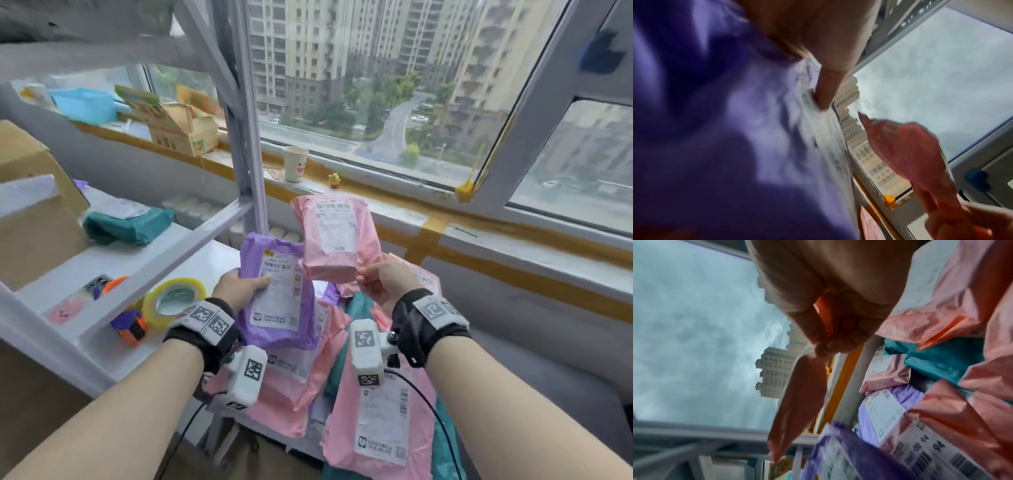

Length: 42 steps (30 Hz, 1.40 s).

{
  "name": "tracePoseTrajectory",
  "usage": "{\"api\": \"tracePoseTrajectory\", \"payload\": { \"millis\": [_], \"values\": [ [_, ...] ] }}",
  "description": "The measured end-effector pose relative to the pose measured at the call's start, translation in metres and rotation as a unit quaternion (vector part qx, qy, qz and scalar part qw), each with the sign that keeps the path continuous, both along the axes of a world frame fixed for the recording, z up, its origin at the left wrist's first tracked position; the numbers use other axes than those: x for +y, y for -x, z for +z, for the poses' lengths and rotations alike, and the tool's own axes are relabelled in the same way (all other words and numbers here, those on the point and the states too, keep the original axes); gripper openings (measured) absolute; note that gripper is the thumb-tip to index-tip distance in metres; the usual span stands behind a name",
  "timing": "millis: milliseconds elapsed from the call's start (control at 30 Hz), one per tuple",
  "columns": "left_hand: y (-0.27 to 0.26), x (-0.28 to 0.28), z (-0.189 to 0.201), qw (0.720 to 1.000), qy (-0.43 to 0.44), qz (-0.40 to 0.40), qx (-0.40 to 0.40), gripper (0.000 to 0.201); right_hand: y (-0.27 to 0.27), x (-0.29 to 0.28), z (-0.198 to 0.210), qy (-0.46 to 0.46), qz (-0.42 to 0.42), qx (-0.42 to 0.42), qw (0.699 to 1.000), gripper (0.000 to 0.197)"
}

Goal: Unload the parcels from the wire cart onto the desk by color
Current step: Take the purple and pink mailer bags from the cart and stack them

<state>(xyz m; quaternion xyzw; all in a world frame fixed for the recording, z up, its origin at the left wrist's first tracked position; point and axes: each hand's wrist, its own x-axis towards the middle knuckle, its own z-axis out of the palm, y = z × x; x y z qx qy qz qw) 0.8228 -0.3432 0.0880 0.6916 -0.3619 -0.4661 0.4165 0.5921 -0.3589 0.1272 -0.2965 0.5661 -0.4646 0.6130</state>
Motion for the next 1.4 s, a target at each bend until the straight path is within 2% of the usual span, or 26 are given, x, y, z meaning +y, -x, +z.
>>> {"api": "tracePoseTrajectory", "payload": {
  "millis": [100, 233, 367, 433, 533, 567, 633, 733, 800, 900, 967, 1033, 1100, 1200, 1233, 1400],
  "values": [
    [0.002, -0.012, -0.003, 0.998, 0.017, 0.008, 0.057, 0.007, -0.015, 0.009, -0.001, 0.001, 0.049, 0.043, 0.998, 0.029],
    [-0.001, -0.028, -0.004, 0.998, 0.008, -0.005, 0.059, 0.029, -0.026, 0.022, -0.005, -0.015, 0.101, 0.111, 0.989, 0.025],
    [0.000, -0.031, 0.001, 0.996, 0.005, 0.008, 0.090, 0.039, -0.031, 0.031, -0.002, -0.026, 0.174, 0.194, 0.965, 0.028],
    [0.002, -0.024, 0.011, 0.989, 0.018, 0.009, 0.148, 0.039, -0.038, 0.033, 0.001, -0.023, 0.203, 0.225, 0.953, 0.022],
    [0.006, -0.016, 0.020, 0.959, 0.024, -0.081, 0.269, 0.047, -0.051, 0.032, 0.003, -0.020, 0.205, 0.258, 0.944, 0.027],
    [0.007, -0.014, 0.024, 0.959, 0.024, -0.108, 0.260, 0.054, -0.056, 0.030, 0.003, -0.020, 0.204, 0.263, 0.943, 0.028],
    [0.006, -0.020, 0.017, 0.973, 0.026, -0.116, 0.200, 0.081, -0.064, 0.026, 0.001, -0.017, 0.217, 0.275, 0.936, 0.028],
    [0.002, -0.032, 0.011, 0.981, 0.029, -0.075, 0.177, 0.056, -0.067, 0.021, 0.001, -0.010, 0.252, 0.274, 0.928, 0.028],
    [-0.003, -0.040, 0.014, 0.983, 0.038, -0.045, 0.176, 0.053, -0.059, 0.012, 0.003, 0.001, 0.257, 0.271, 0.928, 0.019],
    [-0.010, -0.060, 0.025, 0.988, 0.107, -0.010, 0.112, 0.046, -0.031, -0.021, 0.000, 0.017, 0.122, 0.252, 0.960, 0.011],
    [-0.012, -0.073, 0.033, 0.989, 0.139, 0.002, 0.054, 0.047, -0.014, -0.049, -0.008, 0.006, 0.054, 0.339, 0.939, 0.013],
    [-0.011, -0.084, 0.034, 0.988, 0.148, 0.022, 0.040, 0.051, -0.008, -0.076, -0.017, -0.018, 0.054, 0.405, 0.912, 0.014],
    [-0.008, -0.093, 0.032, 0.988, 0.142, 0.043, 0.036, 0.051, -0.012, -0.099, -0.028, -0.055, 0.090, 0.431, 0.896, 0.005],
    [-0.004, -0.102, 0.022, 0.989, 0.141, 0.049, 0.013, 0.049, -0.021, -0.121, -0.052, -0.126, 0.169, 0.486, 0.848, 0.034],
    [-0.004, -0.104, 0.019, 0.989, 0.140, 0.047, 0.007, 0.048, -0.023, -0.124, -0.060, -0.137, 0.189, 0.508, 0.829, 0.036],
    [-0.008, -0.112, 0.013, 0.987, 0.151, 0.045, -0.036, 0.051, -0.031, -0.129, -0.070, -0.116, 0.204, 0.596, 0.768, 0.041]
  ]
}}
